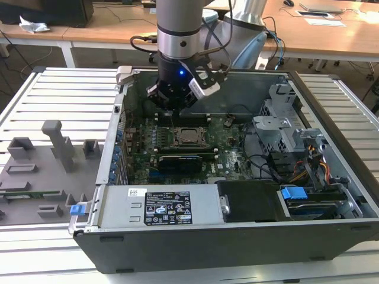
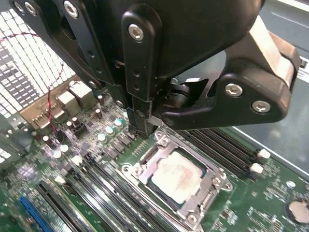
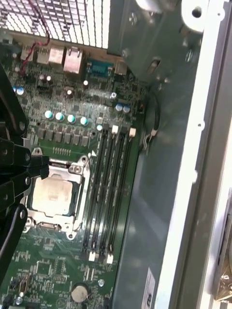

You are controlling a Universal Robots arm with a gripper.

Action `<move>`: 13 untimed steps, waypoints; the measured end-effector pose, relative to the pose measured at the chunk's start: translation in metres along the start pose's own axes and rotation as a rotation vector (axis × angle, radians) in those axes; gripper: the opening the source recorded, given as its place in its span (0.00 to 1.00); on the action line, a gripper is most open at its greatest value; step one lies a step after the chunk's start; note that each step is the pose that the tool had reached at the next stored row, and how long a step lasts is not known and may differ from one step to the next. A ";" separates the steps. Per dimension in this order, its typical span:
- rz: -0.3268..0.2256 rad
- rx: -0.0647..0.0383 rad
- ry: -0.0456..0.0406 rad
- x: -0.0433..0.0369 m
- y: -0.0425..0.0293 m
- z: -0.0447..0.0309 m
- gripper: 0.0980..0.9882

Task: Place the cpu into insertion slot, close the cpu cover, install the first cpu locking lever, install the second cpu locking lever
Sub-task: 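Install the first cpu locking lever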

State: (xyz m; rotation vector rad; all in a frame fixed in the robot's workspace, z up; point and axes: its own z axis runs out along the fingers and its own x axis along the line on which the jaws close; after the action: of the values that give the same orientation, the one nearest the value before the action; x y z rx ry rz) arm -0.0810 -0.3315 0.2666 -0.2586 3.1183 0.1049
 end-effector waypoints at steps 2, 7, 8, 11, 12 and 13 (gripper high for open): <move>0.000 0.000 0.0000 0.0043 0.0007 0.0000 0.01; 0.000 0.000 0.0000 0.0154 0.0026 -0.0001 0.01; 0.000 0.000 -0.0002 0.0174 0.0029 -0.0001 0.01; 0.000 0.000 -0.0001 0.0232 0.0039 -0.0001 0.01; 0.000 0.000 -0.0001 0.0266 0.0044 -0.0001 0.01; 0.000 0.000 -0.0001 0.0291 0.0049 -0.0001 0.01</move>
State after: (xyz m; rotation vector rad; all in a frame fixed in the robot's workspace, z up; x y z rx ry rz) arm -0.1104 -0.3315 0.2665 -0.2584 3.1182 0.1048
